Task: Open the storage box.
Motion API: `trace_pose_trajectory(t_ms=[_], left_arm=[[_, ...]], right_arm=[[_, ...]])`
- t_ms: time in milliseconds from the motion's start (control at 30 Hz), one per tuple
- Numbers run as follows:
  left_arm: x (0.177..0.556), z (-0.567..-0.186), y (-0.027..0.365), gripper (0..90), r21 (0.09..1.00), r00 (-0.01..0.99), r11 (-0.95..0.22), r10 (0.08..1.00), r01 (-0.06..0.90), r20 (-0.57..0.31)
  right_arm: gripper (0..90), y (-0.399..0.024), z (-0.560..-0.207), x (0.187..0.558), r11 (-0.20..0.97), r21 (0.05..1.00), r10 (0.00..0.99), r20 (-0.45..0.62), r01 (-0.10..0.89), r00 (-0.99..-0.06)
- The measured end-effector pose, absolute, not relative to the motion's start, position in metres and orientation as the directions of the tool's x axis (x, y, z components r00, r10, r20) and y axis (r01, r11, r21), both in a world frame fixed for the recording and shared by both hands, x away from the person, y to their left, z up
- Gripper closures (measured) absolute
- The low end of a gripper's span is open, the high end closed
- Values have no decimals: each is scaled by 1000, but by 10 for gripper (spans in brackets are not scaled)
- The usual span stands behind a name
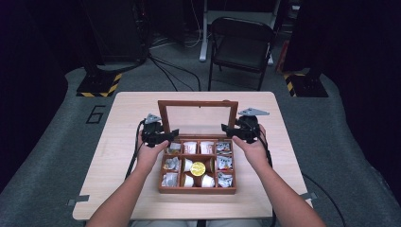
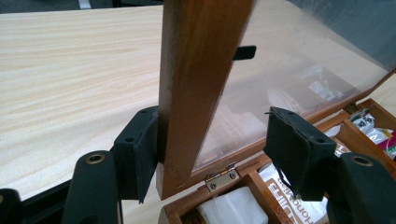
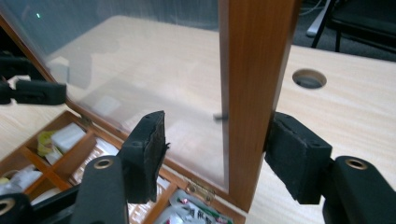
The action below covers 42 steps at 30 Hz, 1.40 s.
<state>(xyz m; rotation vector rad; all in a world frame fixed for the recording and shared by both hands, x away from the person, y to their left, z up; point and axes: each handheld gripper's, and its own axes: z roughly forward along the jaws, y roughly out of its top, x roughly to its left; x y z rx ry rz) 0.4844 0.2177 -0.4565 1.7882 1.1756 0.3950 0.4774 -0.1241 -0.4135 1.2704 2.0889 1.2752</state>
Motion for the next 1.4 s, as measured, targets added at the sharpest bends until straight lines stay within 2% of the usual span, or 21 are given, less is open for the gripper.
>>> trace_pose_trajectory(t_ms=[433,667,933,1000,1400], left_arm=[[484,-457,215,364,835,480,-111,855,539,-196],[485,-466,218,371,828,471,-82,851,554,-231],[486,-466,216,377,825,454,-74,861,560,-231],[487,-465,217,403,823,446,-75,866,563,-226],[490,-467,216,431,814,411,-63,884,578,-223]], right_arm=[[370,-119,-447,486,187,796,862,149,576,-485],[424,-115,-449,487,194,809,872,116,554,-475],[462,-114,-449,489,189,813,882,107,551,-459],[467,-114,-450,489,188,815,883,104,548,-458],[472,-113,-453,497,179,815,882,114,551,-457]])
